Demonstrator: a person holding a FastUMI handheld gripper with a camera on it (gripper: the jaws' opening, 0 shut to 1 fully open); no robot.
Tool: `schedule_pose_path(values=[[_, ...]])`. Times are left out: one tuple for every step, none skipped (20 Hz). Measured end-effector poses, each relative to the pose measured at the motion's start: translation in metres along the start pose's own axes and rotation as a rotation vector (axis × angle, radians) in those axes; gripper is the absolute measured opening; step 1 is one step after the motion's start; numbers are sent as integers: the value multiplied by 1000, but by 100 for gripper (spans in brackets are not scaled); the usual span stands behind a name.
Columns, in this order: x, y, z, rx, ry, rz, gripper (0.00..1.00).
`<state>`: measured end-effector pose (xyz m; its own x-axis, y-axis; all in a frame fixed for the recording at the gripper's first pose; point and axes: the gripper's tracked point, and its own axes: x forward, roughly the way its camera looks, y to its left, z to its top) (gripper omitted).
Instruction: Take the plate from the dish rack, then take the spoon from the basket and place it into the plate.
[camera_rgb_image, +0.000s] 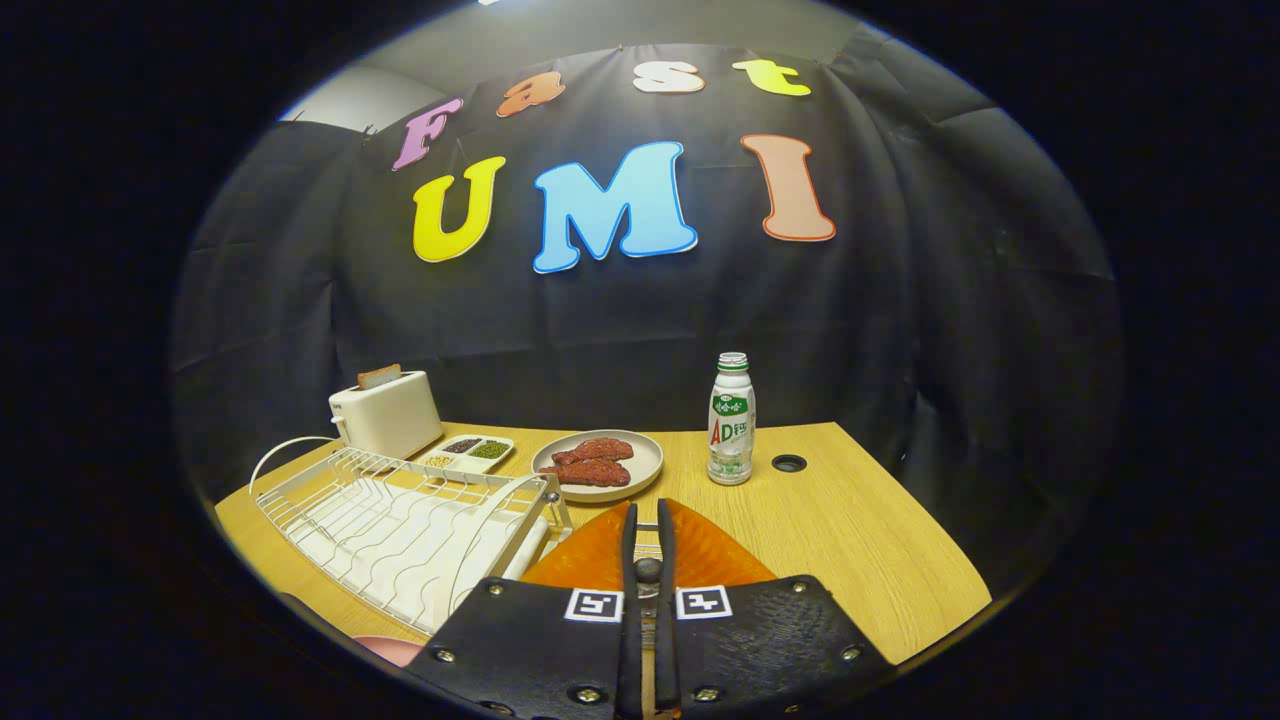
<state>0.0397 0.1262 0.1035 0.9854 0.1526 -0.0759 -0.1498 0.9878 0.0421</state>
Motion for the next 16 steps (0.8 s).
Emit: schedule_pose_path(values=[[0,1,2,0,8,6,5],[-1,2,8,1,6,10,5],[1,2,14,-5,2,12,5],[2,1,17,-14,11,14,5],[2,2,21,-21,13,18,5],[2,2,26,-29,13,20,5],[2,2,31,-35,14,22,5],[2,2,38,-42,10,21,5],[2,2,45,-50,6,20,5],[2,3,53,-60,1,20,5],[1,4,61,-68,-2,22,5],[-1,5,70,-78,-8,24,5],[-3,6,80,-84,-15,27,5],[-5,8,90,-90,-22,28,5],[-8,8,98,-98,-25,28,5],[-12,8,107,-105,-28,24,5]])
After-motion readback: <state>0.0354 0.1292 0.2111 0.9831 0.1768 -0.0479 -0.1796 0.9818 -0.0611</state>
